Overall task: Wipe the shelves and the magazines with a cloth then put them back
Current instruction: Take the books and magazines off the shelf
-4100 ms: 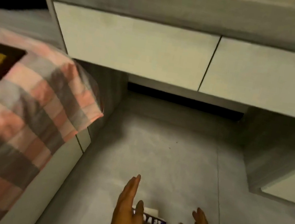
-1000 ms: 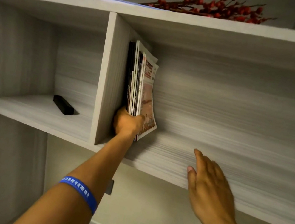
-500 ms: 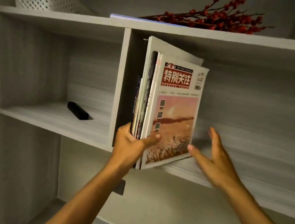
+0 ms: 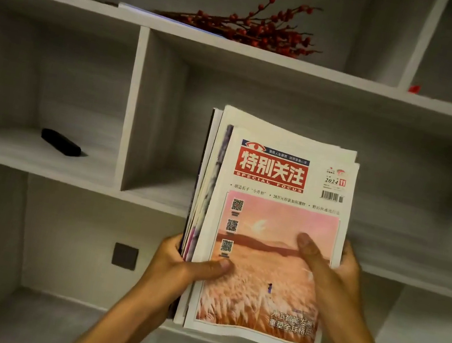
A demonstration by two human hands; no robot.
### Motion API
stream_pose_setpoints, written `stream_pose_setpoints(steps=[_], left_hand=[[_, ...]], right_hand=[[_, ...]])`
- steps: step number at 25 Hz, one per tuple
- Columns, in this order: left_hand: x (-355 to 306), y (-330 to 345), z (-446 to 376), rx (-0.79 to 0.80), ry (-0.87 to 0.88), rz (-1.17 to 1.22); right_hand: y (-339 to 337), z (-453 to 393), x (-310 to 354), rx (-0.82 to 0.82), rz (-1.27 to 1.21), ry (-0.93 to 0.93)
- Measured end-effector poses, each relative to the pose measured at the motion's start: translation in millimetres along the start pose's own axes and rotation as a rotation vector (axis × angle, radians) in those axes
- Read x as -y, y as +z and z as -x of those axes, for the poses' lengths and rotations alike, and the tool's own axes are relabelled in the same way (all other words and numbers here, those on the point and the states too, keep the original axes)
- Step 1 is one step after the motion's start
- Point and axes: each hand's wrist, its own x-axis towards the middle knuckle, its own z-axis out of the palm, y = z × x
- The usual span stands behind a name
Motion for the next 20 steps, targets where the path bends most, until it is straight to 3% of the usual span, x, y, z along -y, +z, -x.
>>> stream_pose_setpoints(steps=[10, 20], left_hand=[[80, 101, 230, -0.16, -0.297, 0.012], [103, 117, 385, -0.188, -0.545, 0.0]], right_hand=[[-140, 206, 2, 0.045, 0.142, 0.17], [-185, 350, -13, 0.06, 0.12, 0.429]])
